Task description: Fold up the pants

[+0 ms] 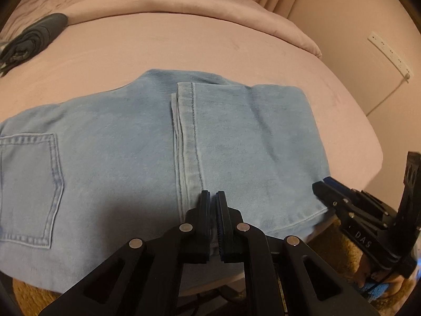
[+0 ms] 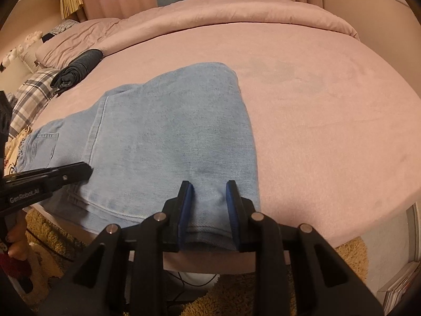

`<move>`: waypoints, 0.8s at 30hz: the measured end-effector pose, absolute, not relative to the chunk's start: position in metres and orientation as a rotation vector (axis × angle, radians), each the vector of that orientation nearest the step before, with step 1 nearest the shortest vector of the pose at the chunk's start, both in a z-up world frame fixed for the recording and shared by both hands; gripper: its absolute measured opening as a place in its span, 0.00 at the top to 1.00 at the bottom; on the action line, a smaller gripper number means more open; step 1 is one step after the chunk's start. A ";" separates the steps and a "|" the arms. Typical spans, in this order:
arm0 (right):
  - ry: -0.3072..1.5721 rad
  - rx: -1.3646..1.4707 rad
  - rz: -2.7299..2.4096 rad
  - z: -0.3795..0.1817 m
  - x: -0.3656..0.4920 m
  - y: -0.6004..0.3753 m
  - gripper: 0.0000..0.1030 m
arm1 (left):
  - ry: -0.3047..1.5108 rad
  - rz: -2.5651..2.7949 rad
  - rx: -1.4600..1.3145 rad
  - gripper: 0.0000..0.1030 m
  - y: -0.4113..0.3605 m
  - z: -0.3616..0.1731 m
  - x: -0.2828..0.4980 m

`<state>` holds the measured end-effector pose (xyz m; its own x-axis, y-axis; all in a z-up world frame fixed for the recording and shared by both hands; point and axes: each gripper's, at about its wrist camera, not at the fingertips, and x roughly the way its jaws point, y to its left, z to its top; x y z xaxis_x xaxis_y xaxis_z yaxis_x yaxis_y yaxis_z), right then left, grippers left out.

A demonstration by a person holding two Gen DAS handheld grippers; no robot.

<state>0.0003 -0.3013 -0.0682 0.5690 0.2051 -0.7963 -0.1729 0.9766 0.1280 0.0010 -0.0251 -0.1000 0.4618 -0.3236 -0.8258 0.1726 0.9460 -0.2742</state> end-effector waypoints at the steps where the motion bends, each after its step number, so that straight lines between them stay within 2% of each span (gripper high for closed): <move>1: 0.939 0.038 0.219 -0.068 0.000 -0.302 0.75 | 1.039 -0.301 -0.154 0.91 -0.024 -0.100 -0.002; 4: 0.939 0.039 0.207 -0.066 0.001 -0.299 0.75 | 1.025 -0.288 -0.166 0.91 -0.021 -0.100 -0.011; 6: 0.951 0.038 0.209 -0.059 0.003 -0.297 0.71 | 1.026 -0.287 -0.200 0.91 -0.021 -0.099 -0.011; 11: 0.894 0.060 0.223 -0.034 0.026 -0.297 0.71 | 1.026 -0.295 -0.232 0.91 -0.017 -0.098 -0.011; 13: 0.877 0.026 0.211 -0.032 0.044 -0.292 0.77 | 1.022 -0.291 -0.229 0.91 -0.017 -0.098 -0.011; 14: 0.886 0.022 0.204 -0.034 0.051 -0.290 0.86 | 1.019 -0.287 -0.228 0.91 -0.018 -0.099 -0.011; 15: 0.910 0.034 0.205 -0.038 0.064 -0.289 0.89 | 1.017 -0.286 -0.229 0.91 -0.020 -0.100 -0.009; 18: 0.979 0.039 0.173 -0.056 0.097 -0.286 0.93 | 1.016 -0.284 -0.235 0.91 -0.028 -0.102 -0.008; 24: 0.996 0.034 0.151 -0.065 0.124 -0.283 0.94 | 1.015 -0.279 -0.231 0.91 -0.028 -0.102 -0.015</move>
<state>0.1239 -0.2826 -0.0653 0.5341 0.1426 -0.8333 -0.1112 0.9890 0.0980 -0.0146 -0.0284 -0.1022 0.4974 -0.3338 -0.8007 0.1215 0.9407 -0.3167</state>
